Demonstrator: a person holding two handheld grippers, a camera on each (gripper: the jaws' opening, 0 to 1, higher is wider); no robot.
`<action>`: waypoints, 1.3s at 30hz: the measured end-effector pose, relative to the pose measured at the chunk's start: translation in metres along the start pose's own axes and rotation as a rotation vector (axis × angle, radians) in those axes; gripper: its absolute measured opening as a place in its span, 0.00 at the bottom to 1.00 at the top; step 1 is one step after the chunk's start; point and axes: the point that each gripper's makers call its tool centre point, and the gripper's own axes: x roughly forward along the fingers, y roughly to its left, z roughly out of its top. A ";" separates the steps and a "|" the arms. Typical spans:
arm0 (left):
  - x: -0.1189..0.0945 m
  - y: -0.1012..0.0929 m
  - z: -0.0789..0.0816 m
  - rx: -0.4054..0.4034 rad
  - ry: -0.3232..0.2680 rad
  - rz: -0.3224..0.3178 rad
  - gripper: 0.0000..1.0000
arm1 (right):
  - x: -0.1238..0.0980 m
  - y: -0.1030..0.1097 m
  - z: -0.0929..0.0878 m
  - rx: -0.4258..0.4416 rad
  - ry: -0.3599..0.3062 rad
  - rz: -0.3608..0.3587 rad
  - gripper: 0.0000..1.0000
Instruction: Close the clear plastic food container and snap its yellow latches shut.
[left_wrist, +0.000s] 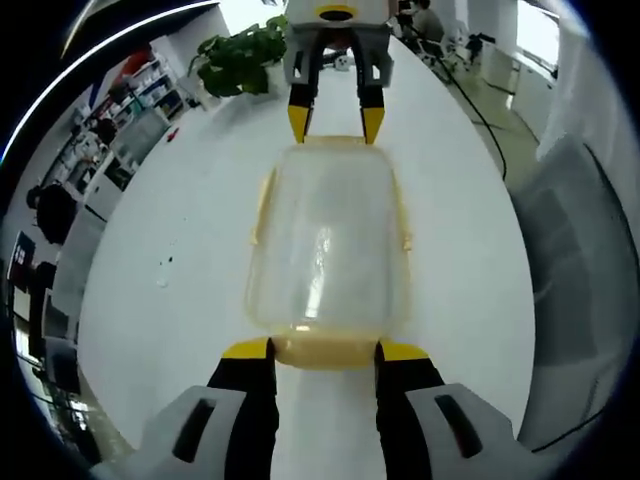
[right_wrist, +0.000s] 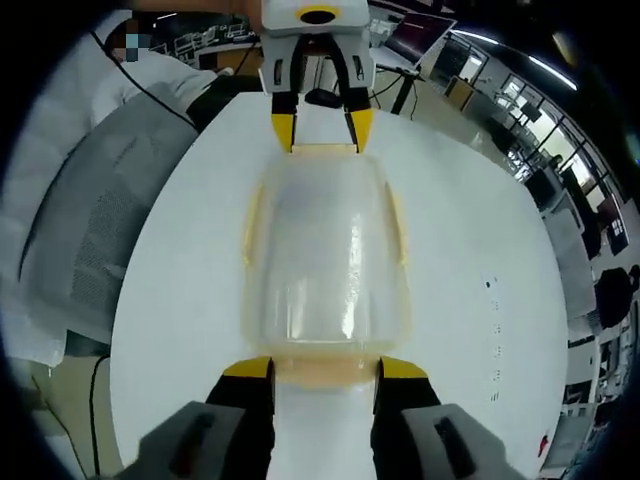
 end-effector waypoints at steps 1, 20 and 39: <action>0.002 0.000 0.002 -0.003 -0.001 -0.001 0.36 | 0.000 -0.001 -0.003 0.000 0.002 0.003 0.36; 0.027 0.002 0.020 -0.013 -0.011 -0.020 0.36 | 0.005 -0.005 -0.035 0.009 0.003 0.029 0.36; 0.044 0.004 0.030 -0.031 -0.020 -0.041 0.36 | 0.008 -0.010 -0.054 0.018 0.016 0.045 0.36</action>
